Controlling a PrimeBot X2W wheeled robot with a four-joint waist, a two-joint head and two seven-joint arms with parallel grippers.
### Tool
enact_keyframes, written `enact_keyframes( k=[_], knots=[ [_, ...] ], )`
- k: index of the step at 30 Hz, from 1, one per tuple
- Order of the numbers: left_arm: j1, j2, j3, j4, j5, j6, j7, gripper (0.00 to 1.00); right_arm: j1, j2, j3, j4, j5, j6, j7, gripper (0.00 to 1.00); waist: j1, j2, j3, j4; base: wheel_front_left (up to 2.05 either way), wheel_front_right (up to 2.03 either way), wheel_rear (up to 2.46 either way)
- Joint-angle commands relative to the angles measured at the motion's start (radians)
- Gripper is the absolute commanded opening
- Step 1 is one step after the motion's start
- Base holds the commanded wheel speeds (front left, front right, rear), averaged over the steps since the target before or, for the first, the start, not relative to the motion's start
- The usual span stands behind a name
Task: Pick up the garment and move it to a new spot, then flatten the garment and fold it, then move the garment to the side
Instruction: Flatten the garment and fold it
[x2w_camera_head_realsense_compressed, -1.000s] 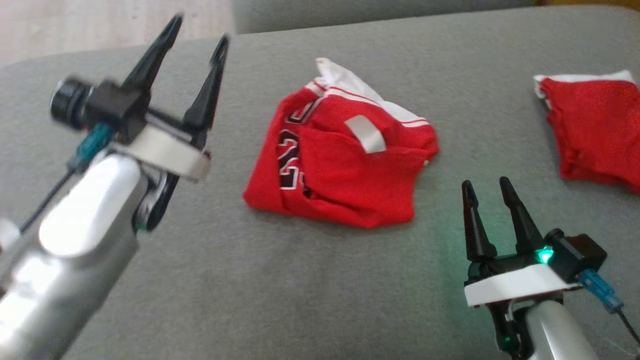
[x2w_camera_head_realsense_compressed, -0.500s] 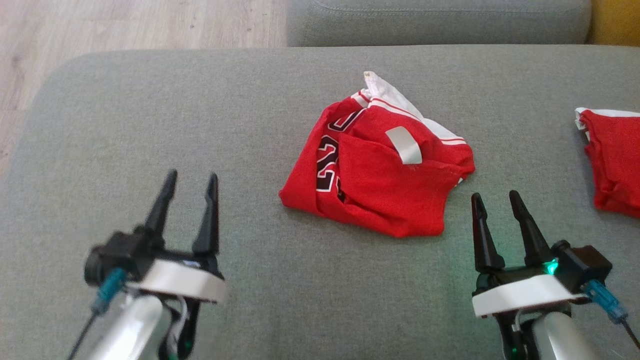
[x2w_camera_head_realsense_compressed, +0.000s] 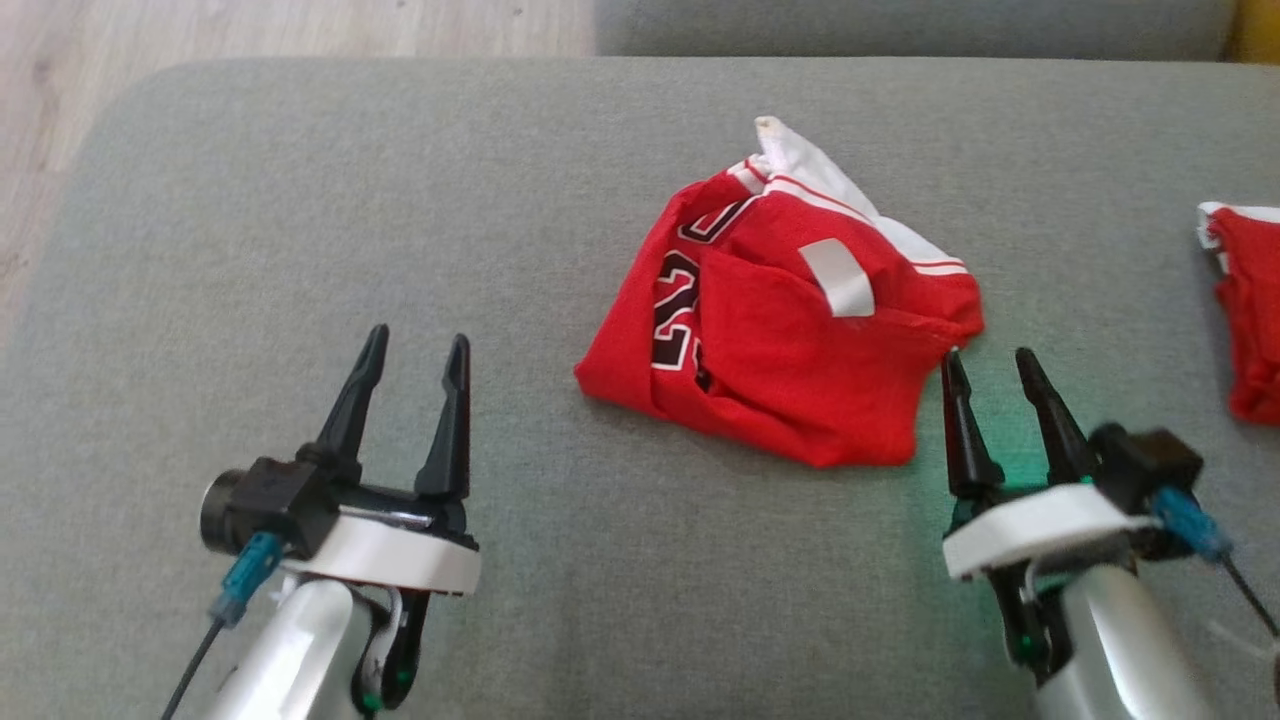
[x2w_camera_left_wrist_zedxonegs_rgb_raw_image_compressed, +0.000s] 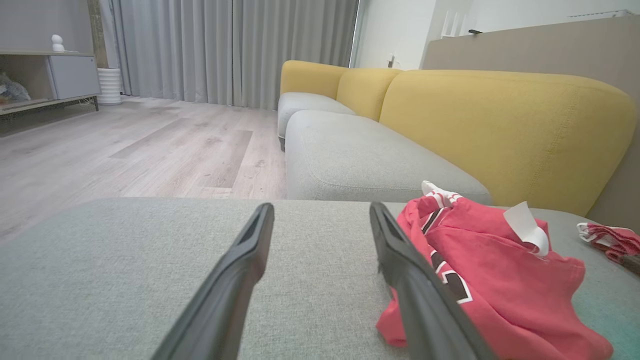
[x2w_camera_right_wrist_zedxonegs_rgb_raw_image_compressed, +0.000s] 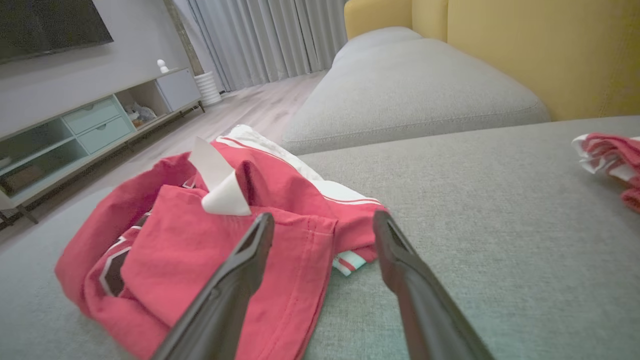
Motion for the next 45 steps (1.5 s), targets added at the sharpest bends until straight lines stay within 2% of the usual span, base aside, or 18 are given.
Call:
enact_keyframes(
  k=[1,6,14,15,16,22,30,33,35,37,41,45],
  knots=[
    [-0.047,0.005,0.046,-0.020,0.013,-0.007,-0.005,1.00,-0.046,-0.005,0.019,-0.001,0.004,-0.001,0.007,1.00,-0.0001,0.0000,0.009,0.011,0.00,0.00,0.00],
    [-0.054,-0.020,0.061,0.004,0.034,-0.034,-0.005,1.00,-0.113,-0.005,0.051,0.120,0.057,-0.001,0.044,1.00,-0.0001,0.0000,0.022,0.037,0.00,0.00,0.00],
    [-0.050,-0.048,0.090,0.026,0.064,-0.059,-0.005,1.00,-0.202,-0.005,0.075,0.255,0.085,-0.001,-0.003,1.00,-0.0001,0.0000,0.032,0.057,0.00,0.00,0.00],
    [-0.050,-0.050,0.092,0.028,0.067,-0.061,-0.005,1.00,-0.211,-0.005,0.082,0.262,0.089,-0.001,-0.010,0.56,-0.0001,0.0000,0.033,0.058,0.00,0.00,0.00],
    [-0.051,-0.053,0.095,0.030,0.070,-0.064,-0.005,1.00,-0.219,-0.005,0.087,0.267,0.086,-0.001,-0.018,0.00,-0.0001,0.0000,0.033,0.058,0.00,0.00,0.00],
    [-0.038,-0.055,0.124,0.039,0.084,-0.071,-0.005,1.00,-0.203,-0.005,0.072,0.260,0.053,-0.001,-0.042,0.00,-0.0001,0.0000,0.012,0.026,0.00,0.00,0.00],
    [-0.018,-0.068,0.147,0.040,0.096,-0.082,-0.005,1.00,-0.094,-0.005,-0.076,0.151,0.004,-0.001,-0.045,0.00,-0.0001,0.0000,-0.031,-0.054,0.00,0.00,0.00],
    [-0.012,-0.080,0.149,0.042,0.102,-0.087,-0.005,1.00,-0.050,-0.005,-0.149,0.102,-0.024,-0.001,-0.013,0.00,-0.0001,0.0000,-0.049,-0.080,0.00,0.00,0.00],
    [-0.009,-0.087,0.152,0.044,0.106,-0.089,-0.005,1.00,-0.029,-0.005,-0.158,0.084,-0.014,-0.001,0.032,0.00,-0.0001,0.0000,-0.057,-0.092,0.00,0.00,0.00],
    [-0.007,-0.093,0.155,0.047,0.110,-0.092,-0.005,1.00,-0.014,-0.005,-0.153,0.058,-0.013,-0.001,0.054,1.00,-0.0001,0.0000,-0.062,-0.098,0.00,0.00,0.00],
    [-0.006,-0.103,0.158,0.051,0.117,-0.099,-0.005,1.00,0.000,-0.005,-0.130,0.001,-0.002,-0.001,0.051,1.00,-0.0001,0.0000,-0.066,-0.102,0.00,0.00,0.00],
    [0.001,-0.105,0.173,0.045,0.121,-0.107,-0.005,1.00,0.014,-0.005,-0.074,-0.090,0.017,-0.001,0.001,1.00,-0.0001,0.0000,-0.067,-0.102,0.00,0.00,0.00]
  ],
)
